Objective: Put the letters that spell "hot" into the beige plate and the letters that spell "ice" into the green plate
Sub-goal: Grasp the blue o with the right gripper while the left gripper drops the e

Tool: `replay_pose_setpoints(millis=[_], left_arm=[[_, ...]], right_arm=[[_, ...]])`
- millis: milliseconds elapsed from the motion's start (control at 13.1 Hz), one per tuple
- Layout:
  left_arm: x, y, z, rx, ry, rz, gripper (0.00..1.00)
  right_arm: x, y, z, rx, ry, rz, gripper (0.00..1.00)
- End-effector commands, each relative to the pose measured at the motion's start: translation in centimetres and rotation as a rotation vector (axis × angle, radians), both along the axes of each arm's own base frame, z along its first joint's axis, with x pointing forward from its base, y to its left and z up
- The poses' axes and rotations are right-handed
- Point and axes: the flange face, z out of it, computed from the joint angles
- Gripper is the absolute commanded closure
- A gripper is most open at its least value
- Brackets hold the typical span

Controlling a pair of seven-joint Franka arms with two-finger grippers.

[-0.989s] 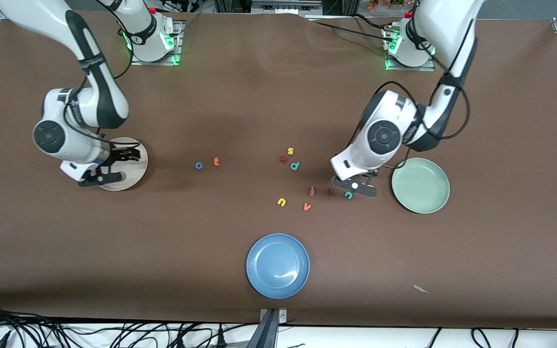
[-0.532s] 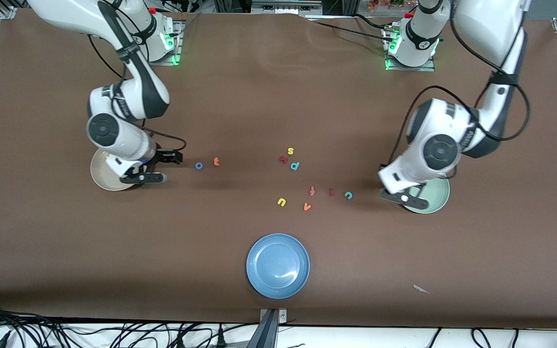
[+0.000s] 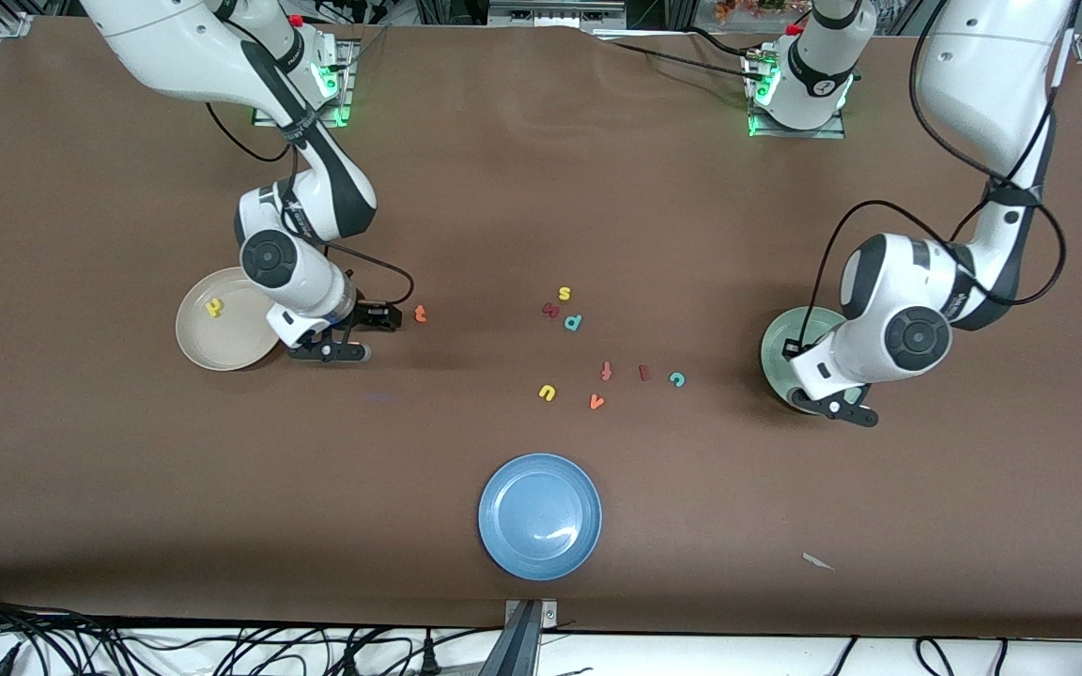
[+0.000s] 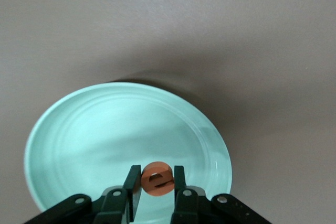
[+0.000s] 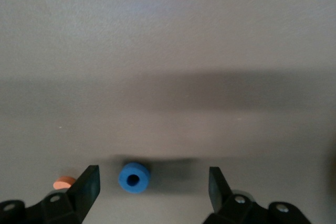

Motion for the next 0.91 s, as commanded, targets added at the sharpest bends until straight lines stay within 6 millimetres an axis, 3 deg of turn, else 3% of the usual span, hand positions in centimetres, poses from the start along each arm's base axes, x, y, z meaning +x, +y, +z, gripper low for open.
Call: replay_pose_setpoints(millis=[0,76,152,380,532,608,837], left_arm=[[-0.8,-0.2,-1.1,0.001,-0.025,-0.032,0.65],[-0.7,0.0,-1.1,0.001,-0.025,-0.031,0.24],[-0.7,-0.1,-1.1,0.0,-0.025,-0.035,0.0],[-0.7,-2.1,1.6,-0.005,-0.03,-0.05,0.0],[-0.8,-5.8,3.6,-0.04,-0.057,-0.102,0.0],[-0.6,-7.4,4.2,-0.058,-0.07,-0.133,0.0],[-0.2,-12.8,3.8,-0.117,-0.095,-0.196,0.0]], right_arm=[[-0.1,1.3,-0.4,0.009,-0.006,-0.015,0.11],[-0.2,1.3,-0.5,0.008,-0.003,-0.015,0.12],[-0.3,1.6,-0.6,0.007,-0.004,-0.007,0.15],[-0.5,1.8,-0.9,-0.005,-0.003,0.027,0.24],[-0.5,1.8,-0.9,-0.005,-0.003,0.027,0.35],[-0.5,1.8,-1.0,-0.006,0.0,0.028,0.36],[-0.7,2.1,-1.1,-0.007,0.003,0.035,0.5]])
